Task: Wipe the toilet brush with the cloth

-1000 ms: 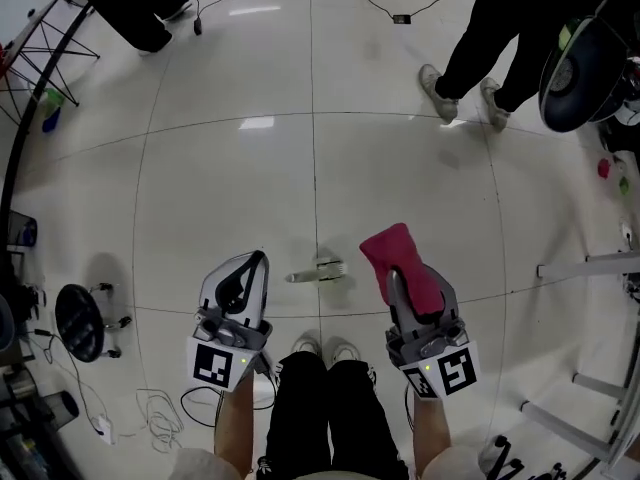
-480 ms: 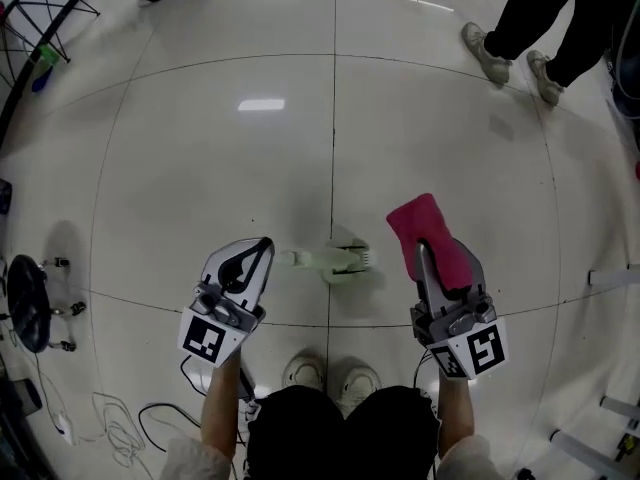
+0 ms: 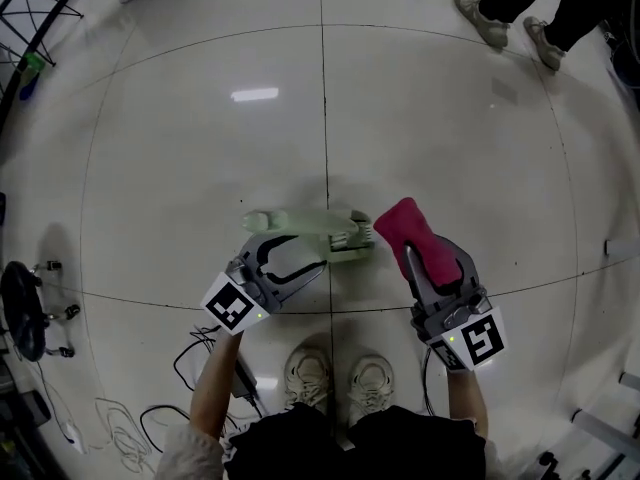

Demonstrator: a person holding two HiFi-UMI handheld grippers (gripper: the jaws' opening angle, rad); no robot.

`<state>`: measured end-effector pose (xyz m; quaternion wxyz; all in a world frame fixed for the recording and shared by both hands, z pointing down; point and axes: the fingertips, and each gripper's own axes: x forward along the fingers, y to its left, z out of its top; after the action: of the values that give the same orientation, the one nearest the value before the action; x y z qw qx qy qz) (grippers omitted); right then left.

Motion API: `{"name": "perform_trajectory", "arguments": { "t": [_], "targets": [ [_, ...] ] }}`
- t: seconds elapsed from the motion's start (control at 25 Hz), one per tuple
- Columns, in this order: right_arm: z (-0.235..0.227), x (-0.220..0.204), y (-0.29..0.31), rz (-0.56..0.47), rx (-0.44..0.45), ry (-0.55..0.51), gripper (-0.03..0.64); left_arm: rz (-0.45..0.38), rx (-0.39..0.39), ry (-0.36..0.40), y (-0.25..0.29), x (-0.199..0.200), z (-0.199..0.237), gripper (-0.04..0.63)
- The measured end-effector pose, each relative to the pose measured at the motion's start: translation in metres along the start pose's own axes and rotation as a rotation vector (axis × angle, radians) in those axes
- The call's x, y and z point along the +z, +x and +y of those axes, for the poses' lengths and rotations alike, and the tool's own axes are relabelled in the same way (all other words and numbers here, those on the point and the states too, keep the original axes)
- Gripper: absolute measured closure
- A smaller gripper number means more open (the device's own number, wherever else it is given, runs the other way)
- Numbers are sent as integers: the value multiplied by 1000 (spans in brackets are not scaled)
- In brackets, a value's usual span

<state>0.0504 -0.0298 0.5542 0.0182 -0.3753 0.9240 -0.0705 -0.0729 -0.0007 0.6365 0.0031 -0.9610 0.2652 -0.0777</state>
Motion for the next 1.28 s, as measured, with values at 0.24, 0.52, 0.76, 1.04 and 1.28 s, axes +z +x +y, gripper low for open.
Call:
{"name": "perform_trajectory", "arguments": {
  "t": [0.24,0.52,0.76,1.04,1.28],
  "targets": [
    [-7,-42,-10,81,-3,44,548,89,-167,13,30,-33,-12,196],
    [-15,-56,-2,101,6,35,548,41,-163,-26,47,-45,-3,190],
    [-19,-67,0,120,1,35,548,22,-152,-36,53,-45,2,190],
    [-39,-85,0,149,-137,43,548,-56,126,-109,76,-38,18,190],
    [-69,-106,-15,174,-341,17,548,66,364,-169,102,-43,30,190]
  ]
}}
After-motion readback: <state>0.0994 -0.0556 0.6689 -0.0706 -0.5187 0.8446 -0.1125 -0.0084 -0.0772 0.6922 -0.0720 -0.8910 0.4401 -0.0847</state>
